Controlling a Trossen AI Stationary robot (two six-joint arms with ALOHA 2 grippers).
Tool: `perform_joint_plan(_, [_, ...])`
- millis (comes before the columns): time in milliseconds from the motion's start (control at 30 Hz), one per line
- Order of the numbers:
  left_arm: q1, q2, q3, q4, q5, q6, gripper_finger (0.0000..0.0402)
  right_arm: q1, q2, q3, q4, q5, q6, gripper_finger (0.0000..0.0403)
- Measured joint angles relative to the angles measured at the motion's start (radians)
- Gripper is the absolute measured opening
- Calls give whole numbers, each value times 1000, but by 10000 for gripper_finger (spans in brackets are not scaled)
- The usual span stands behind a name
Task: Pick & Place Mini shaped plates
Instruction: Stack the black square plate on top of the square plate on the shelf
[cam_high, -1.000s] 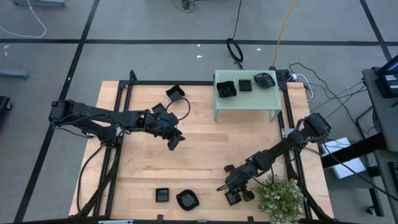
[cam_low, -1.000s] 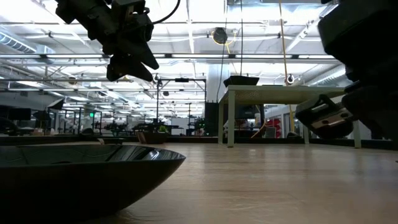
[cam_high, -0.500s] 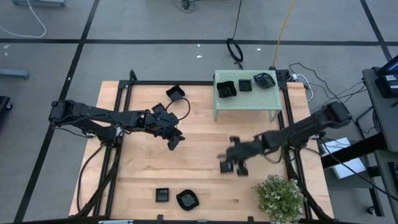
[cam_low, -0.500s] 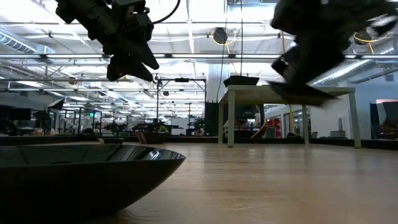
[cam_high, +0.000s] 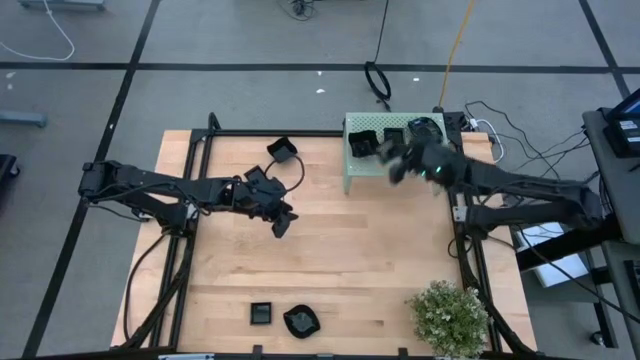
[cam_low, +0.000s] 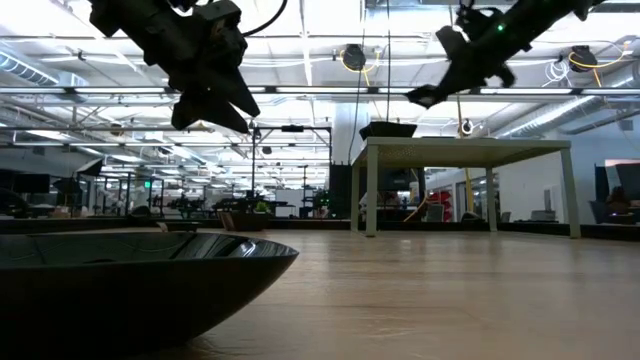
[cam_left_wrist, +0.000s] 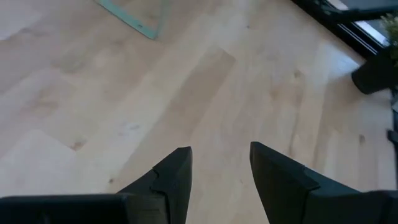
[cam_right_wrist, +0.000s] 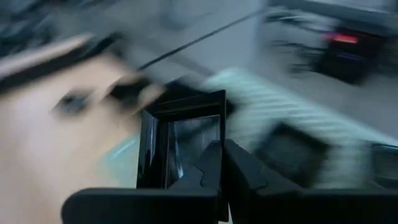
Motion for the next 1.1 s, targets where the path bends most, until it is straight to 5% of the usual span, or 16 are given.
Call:
perform_joint_plan(233, [1, 0, 0, 86, -91, -19, 166, -253, -30, 0, -4, 29, 241, 1])
perform_joint_plan(400, [17, 0, 0, 199, -121, -19, 166, -352, 32, 0, 5, -99, 365, 1])
perform_joint_plan(567, [35, 0, 0, 266, -121, -20, 166, -391, 95, 0, 22, -187, 428, 1])
perform_joint_plan(1100, [76, 0, 0, 282, -121, -43, 166, -403, 117, 0, 53, -200, 429, 0])
